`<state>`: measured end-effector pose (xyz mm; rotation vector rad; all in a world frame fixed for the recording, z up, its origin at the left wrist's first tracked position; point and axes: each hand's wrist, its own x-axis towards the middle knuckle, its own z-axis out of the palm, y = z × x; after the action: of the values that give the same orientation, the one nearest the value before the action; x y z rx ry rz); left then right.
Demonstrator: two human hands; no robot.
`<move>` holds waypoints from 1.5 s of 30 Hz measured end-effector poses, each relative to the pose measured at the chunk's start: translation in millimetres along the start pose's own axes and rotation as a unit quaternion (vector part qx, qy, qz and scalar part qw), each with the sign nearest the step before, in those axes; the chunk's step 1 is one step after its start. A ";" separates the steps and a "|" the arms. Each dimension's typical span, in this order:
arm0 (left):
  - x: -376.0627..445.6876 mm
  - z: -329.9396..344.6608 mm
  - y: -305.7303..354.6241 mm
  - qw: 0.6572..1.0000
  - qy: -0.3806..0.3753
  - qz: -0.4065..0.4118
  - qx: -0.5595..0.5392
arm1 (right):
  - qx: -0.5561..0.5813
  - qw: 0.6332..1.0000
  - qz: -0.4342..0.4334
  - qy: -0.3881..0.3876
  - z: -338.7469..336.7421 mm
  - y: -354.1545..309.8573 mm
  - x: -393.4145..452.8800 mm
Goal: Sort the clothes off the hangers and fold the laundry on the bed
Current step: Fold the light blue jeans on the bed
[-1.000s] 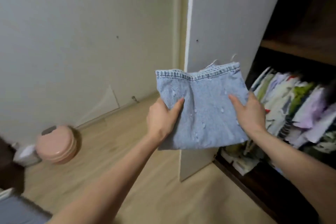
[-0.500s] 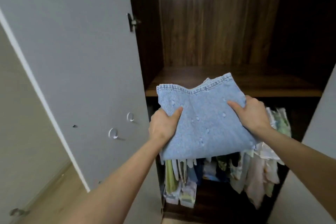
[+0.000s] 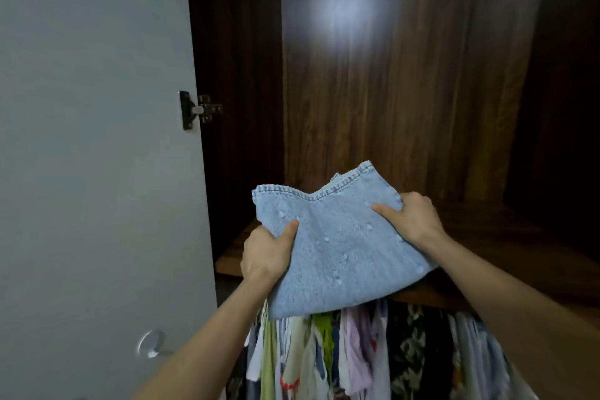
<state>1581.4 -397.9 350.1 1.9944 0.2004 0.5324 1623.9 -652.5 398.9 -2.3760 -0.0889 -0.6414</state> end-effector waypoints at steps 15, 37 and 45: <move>165.7 71.1 -12.0 0.947 0.023 0.096 0.306 | -0.129 0.986 -0.066 -0.083 110.8 56.4 156.0; 321.4 150.0 -66.6 0.855 -0.099 0.137 0.491 | -0.155 0.927 -0.071 -0.333 207.4 74.0 226.7; 350.6 172.2 -71.4 0.876 -0.096 0.138 0.452 | -0.191 0.936 -0.042 -0.293 223.1 83.5 259.0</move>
<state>1976.6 -376.0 319.7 3.0109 0.0312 0.4475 1964.5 -604.7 324.6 -2.8832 -0.3521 0.0478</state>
